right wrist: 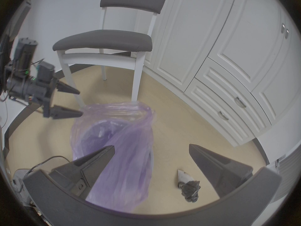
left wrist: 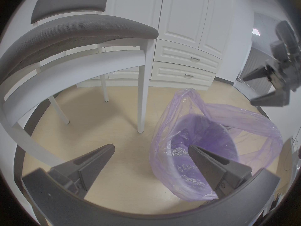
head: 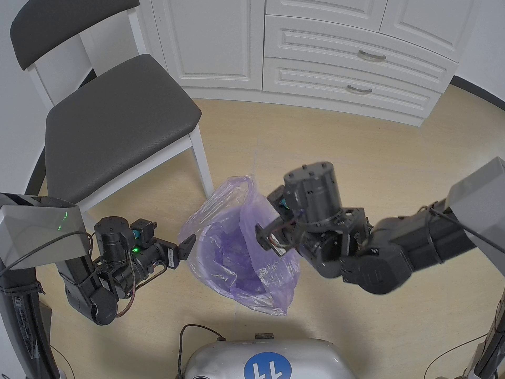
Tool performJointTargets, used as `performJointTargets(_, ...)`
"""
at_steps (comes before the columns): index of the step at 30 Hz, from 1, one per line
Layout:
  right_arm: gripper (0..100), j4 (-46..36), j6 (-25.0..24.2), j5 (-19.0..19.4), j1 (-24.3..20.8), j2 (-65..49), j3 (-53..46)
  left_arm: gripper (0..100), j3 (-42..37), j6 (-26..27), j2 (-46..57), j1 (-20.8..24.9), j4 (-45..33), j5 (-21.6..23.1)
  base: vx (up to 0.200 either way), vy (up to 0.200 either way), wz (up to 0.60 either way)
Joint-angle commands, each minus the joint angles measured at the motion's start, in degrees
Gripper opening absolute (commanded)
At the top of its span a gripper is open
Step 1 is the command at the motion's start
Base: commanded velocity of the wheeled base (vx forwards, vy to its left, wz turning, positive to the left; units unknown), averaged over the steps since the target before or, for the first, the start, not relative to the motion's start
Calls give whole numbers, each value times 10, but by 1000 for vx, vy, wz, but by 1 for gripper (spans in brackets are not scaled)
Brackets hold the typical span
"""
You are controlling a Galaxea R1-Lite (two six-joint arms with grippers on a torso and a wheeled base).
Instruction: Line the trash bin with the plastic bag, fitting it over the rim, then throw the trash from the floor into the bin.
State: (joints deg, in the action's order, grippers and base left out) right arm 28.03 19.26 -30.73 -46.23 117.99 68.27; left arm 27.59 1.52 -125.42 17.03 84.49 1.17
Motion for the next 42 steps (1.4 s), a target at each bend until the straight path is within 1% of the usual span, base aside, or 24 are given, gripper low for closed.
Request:
performJointTargets(1,100,122,-53,-14,-44,-85,-182,100,68,15,53,6,-124,-5,0,0,0)
performJointTargets(2,100,152,-66,-26,-58,-86,-211,100,73,13,58,5,-147,-5,0,0,0)
performJointTargets(4,100,198,-82,-42,-77,-85,-237,100,76,13,59,5,-152,-10,0,0,0)
performJointTargets(5,100,201,-83,-43,-78,-85,-239,100,76,13,59,5,-152,-11,0,0,0)
performJointTargets(6,100,237,-90,-49,-95,-82,-252,100,70,13,60,5,-152,-24,0,0,0)
performJointTargets(7,100,253,-90,-50,-103,-81,-258,100,66,13,60,5,-152,-32,0,0,0)
performJointTargets(8,100,253,-90,-50,-103,-81,-258,100,66,13,60,5,-152,-32,0,0,0)
performJointTargets(9,100,269,-90,-49,-115,-80,-268,100,58,14,58,2,-151,-42,0,0,0)
performJointTargets(12,100,272,-91,-49,-133,-73,-278,100,55,14,55,-1,-151,-43,0,0,0)
performJointTargets(17,100,274,-97,-48,-135,-31,-299,100,58,14,53,5,-151,-53,0,0,0)
performJointTargets(21,100,293,-98,-50,-120,0,-306,100,65,14,42,7,-150,-66,0,0,0)
performJointTargets(23,100,302,-98,-50,-105,20,-306,100,66,15,32,8,-136,-68,0,0,0)
performJointTargets(28,100,317,-98,-52,-87,48,-304,100,66,15,6,16,-106,-72,0,0,0)
performJointTargets(30,100,338,-97,-53,-66,60,-303,100,68,16,-11,20,-95,-72,0,0,0)
performJointTargets(31,100,339,-97,-53,-63,62,-304,100,68,16,-13,20,-94,-72,0,0,0)
performJointTargets(32,100,353,-96,-54,-47,63,-305,100,72,16,-22,20,-93,-72,0,0,0)
performJointTargets(35,100,367,-93,-74,-9,64,-308,100,90,15,-41,14,-94,-78,0,0,0)
performJointTargets(36,100,368,-93,-75,-7,64,-308,100,92,15,-43,14,-94,-79,0,0,0)
performJointTargets(37,100,376,-92,-81,13,63,-313,100,108,15,-56,12,-92,-97,0,0,0)
performJointTargets(39,100,386,-92,-80,28,63,-314,100,124,14,-68,12,-83,-112,0,0,0)
performJointTargets(40,100,386,-92,-80,28,63,-314,100,124,14,-68,12,-83,-112,0,0,0)
performJointTargets(41,100,404,-91,-80,50,68,-314,100,140,14,-83,11,-57,-129,0,0,0)
performJointTargets(42,100,404,-91,-80,50,68,-314,100,140,14,-83,11,-57,-129,0,0,0)
